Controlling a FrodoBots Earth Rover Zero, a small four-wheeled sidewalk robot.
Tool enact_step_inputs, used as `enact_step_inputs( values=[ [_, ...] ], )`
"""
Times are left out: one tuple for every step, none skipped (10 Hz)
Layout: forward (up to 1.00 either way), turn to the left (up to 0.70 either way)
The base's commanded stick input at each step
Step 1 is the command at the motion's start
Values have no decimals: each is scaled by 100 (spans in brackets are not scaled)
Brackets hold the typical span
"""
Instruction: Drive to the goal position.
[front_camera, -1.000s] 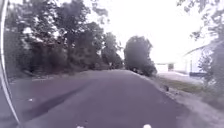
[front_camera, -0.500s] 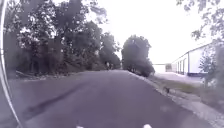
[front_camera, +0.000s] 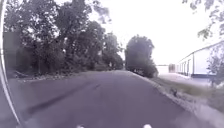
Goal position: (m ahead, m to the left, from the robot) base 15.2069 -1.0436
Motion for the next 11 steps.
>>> enact_step_inputs(
  values=[
    [70,0],
    [70,0],
    [70,0],
    [70,0],
    [70,0],
    [70,0],
    [70,0],
    [70,0],
    [70,2],
    [70,-10],
    [70,-31]
  ],
)
